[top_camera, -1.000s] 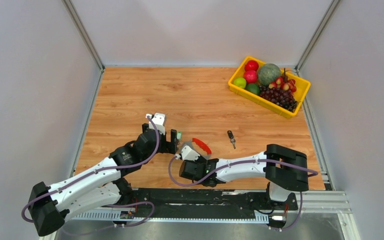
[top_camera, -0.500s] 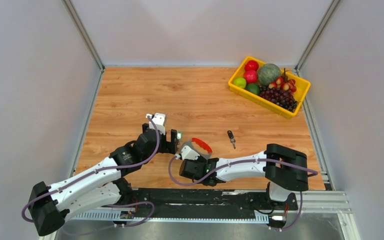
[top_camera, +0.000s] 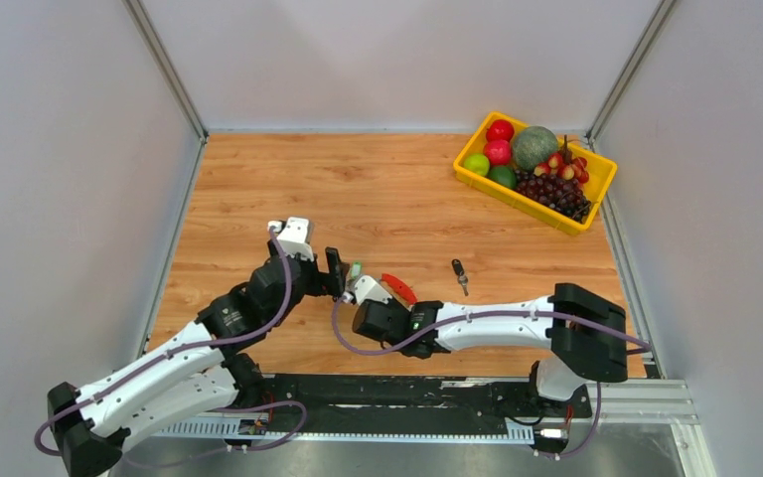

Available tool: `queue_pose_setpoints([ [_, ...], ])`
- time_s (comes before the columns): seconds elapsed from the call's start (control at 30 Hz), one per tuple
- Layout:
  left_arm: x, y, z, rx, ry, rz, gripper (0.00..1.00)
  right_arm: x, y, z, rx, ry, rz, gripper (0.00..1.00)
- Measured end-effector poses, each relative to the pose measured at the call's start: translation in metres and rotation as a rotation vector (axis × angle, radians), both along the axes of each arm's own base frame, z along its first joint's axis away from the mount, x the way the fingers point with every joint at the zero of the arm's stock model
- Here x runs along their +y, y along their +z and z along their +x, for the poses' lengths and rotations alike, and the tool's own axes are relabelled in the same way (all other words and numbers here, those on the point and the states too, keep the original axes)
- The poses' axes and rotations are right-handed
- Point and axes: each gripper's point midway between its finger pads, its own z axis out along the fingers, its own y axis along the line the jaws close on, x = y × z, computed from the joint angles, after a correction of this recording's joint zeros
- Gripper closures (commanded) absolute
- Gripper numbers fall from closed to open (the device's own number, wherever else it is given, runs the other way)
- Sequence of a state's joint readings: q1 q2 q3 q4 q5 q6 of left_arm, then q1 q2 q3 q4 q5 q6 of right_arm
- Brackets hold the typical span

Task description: Put the keys on the keyring

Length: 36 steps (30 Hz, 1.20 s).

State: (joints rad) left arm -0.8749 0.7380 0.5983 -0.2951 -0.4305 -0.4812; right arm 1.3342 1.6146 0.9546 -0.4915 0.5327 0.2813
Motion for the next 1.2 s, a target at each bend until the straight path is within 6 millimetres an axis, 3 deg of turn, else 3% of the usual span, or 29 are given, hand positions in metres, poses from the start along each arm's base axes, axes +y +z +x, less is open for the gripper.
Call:
queue_pose_setpoints([
  [0.2,0.008,0.036,-0.002,-0.087,0.010,-0.076,0.00,0.010,0.031,0.015,0.051,-0.046,0.114,1.00],
  [0.53,0.011,0.052,-0.015,-0.137,-0.054,-0.105,0.00,0.034,0.100,0.044,0.105,-0.102,0.362,1.00],
  [0.7,0.010,0.066,-0.022,-0.178,-0.101,-0.133,0.00,0.039,0.123,0.054,0.136,-0.099,0.428,1.00],
  [0.87,0.008,0.075,-0.028,-0.208,-0.146,-0.148,0.00,0.047,0.151,0.053,0.159,-0.047,0.477,1.00],
  [1.2,-0.004,0.083,-0.040,-0.223,-0.245,-0.178,0.00,0.057,0.227,0.039,0.220,0.121,0.621,1.00],
])
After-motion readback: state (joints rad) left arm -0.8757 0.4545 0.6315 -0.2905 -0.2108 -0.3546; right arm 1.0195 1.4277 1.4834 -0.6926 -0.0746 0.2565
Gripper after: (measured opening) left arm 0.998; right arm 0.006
